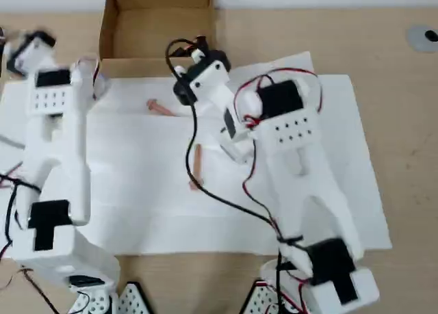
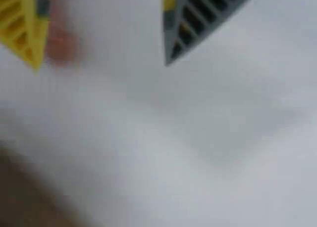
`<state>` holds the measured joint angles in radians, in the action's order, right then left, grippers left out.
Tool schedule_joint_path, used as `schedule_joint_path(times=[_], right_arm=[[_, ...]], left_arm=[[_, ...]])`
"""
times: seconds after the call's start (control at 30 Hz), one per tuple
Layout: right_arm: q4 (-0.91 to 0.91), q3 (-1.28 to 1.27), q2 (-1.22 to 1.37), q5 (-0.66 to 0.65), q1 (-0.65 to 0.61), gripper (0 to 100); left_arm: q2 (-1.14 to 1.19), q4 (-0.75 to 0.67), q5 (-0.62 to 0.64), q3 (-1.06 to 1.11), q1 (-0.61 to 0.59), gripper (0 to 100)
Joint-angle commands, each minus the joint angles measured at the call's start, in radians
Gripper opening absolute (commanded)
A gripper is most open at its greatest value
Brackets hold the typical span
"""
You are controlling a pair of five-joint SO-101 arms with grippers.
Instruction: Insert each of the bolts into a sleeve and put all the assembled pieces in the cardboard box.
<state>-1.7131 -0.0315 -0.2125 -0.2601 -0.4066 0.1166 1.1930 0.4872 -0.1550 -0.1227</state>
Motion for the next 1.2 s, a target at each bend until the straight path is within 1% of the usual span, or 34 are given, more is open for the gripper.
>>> schedule_joint_path(times=[0.0,0.1,0.17,0.23,0.33,0.4,0.47,0.53,0.63,0.7,0.8,0.97,1.17], right_arm=[[0.048,-0.077,-0.090,0.003,0.012,1.1],[0.054,-0.119,-0.117,0.003,0.012,1.1],[0.054,-0.130,-0.131,0.003,0.013,1.1],[0.049,-0.133,-0.145,0.003,0.013,1.1],[0.046,-0.133,-0.166,-0.009,0.013,1.1],[0.046,-0.133,-0.171,-0.015,0.013,1.1],[0.046,-0.133,-0.171,-0.017,0.013,1.1],[0.051,-0.133,-0.171,-0.017,0.013,1.1],[0.054,-0.133,-0.168,-0.018,0.012,1.1],[0.054,-0.133,-0.168,-0.018,0.012,1.1],[0.061,-0.154,-0.171,-0.018,0.012,1.1],[0.098,-0.225,-0.174,-0.018,0.013,1.1],[0.126,-0.240,-0.174,-0.018,0.013,1.1]], left_arm=[[-0.004,0.133,-0.094,-0.273,0.163,18],[-0.005,0.235,-0.123,-0.362,0.264,18],[0.004,0.262,-0.089,-0.370,0.265,18],[0.045,0.258,-0.003,-0.321,0.216,18],[0.151,0.206,0.117,-0.244,0.100,18],[0.226,0.180,0.164,-0.224,0.035,18],[0.297,0.163,0.172,-0.227,0.002,18],[0.354,0.152,0.170,-0.227,-0.002,18],[0.429,0.160,0.161,-0.252,0.020,18],[0.452,0.173,0.129,-0.256,0.044,18],[0.446,0.218,0.126,-0.290,0.086,18],[0.394,0.293,0.126,-0.408,0.127,18],[0.381,0.298,0.129,-0.462,0.155,18]])
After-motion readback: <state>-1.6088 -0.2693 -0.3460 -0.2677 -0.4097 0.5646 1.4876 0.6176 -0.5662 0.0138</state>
